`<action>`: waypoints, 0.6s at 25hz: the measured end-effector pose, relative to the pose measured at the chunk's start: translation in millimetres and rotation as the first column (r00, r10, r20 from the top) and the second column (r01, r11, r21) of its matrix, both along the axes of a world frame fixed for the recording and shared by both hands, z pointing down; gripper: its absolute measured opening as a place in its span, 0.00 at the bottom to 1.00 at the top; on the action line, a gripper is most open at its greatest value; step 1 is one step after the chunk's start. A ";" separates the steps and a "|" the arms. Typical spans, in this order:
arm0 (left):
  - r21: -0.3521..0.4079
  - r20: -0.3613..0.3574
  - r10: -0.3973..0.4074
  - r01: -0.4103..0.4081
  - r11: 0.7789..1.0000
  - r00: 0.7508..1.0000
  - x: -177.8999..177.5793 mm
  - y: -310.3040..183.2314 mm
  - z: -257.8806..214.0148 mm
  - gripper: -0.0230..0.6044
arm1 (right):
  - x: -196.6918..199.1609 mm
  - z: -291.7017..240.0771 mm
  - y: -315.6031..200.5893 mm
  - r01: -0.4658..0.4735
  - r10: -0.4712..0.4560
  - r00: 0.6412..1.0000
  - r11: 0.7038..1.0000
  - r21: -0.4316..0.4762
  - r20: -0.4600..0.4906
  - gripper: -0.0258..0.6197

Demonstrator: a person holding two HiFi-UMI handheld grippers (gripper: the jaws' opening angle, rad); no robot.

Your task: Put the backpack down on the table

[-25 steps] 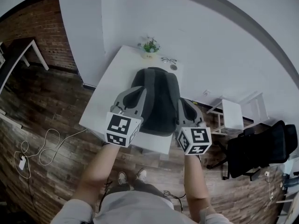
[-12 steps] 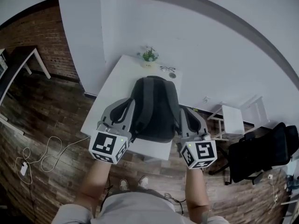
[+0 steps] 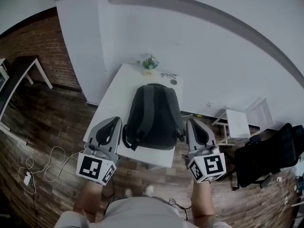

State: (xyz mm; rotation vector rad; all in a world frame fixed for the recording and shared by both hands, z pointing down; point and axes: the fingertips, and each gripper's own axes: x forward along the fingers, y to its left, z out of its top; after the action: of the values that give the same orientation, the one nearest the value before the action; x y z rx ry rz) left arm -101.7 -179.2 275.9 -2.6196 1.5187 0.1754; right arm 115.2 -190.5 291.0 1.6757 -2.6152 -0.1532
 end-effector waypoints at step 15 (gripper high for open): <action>-0.052 -0.019 -0.026 0.025 0.998 0.999 -16.2 32.8 4.2 0.06 | 22.1 -3.9 41.2 -0.029 0.030 0.999 0.999 -0.029 0.025 0.10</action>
State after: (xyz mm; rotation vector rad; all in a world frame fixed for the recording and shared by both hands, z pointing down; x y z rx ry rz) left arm -117.9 -146.4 280.2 -2.6441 1.5840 0.1620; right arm 137.3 -149.3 287.1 1.7174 -2.5965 -0.0932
